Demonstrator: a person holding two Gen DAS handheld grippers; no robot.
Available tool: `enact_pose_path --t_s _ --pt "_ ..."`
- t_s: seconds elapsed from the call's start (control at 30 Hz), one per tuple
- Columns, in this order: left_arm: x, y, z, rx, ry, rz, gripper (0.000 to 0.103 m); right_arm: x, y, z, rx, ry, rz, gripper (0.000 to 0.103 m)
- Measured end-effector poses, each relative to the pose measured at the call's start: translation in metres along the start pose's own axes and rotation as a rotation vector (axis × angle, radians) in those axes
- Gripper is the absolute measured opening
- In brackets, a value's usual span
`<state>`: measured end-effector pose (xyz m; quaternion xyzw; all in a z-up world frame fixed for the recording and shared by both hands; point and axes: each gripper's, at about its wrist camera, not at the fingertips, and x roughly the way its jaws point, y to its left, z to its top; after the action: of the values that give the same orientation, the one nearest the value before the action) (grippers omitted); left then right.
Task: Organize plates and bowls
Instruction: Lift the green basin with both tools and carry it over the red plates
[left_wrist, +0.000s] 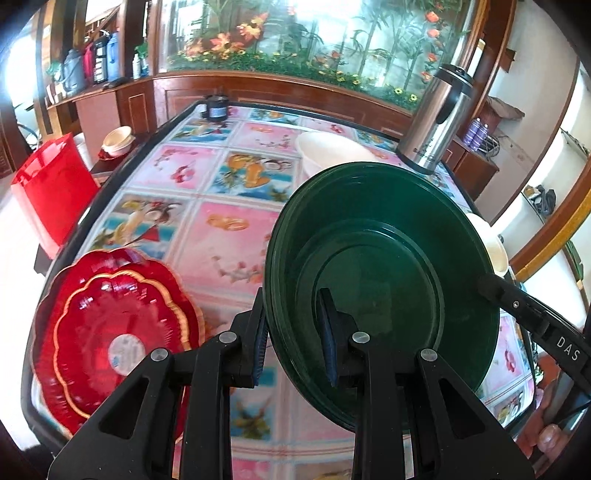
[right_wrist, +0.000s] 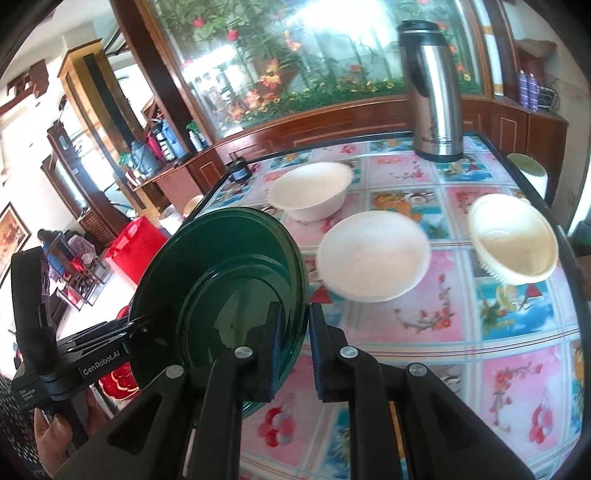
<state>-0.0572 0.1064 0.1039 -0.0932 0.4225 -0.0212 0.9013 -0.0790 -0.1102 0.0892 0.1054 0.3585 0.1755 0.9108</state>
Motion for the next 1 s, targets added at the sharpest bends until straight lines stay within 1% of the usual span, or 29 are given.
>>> enact_pose_path --t_s 0.4,0.8,1.0 --pt "-0.017 0.053 -0.012 -0.062 -0.017 0.051 0.024 0.026 0.047 0.000 -0.072 0.039 0.059 0.015" --pt "-0.024 0.076 -0.016 -0.095 -0.018 0.048 0.024 0.034 0.067 -0.002 -0.115 0.056 0.068 0.015" --pt "-0.032 0.092 -0.018 -0.111 -0.028 0.070 0.024 0.040 0.084 -0.004 -0.134 0.068 0.090 0.015"
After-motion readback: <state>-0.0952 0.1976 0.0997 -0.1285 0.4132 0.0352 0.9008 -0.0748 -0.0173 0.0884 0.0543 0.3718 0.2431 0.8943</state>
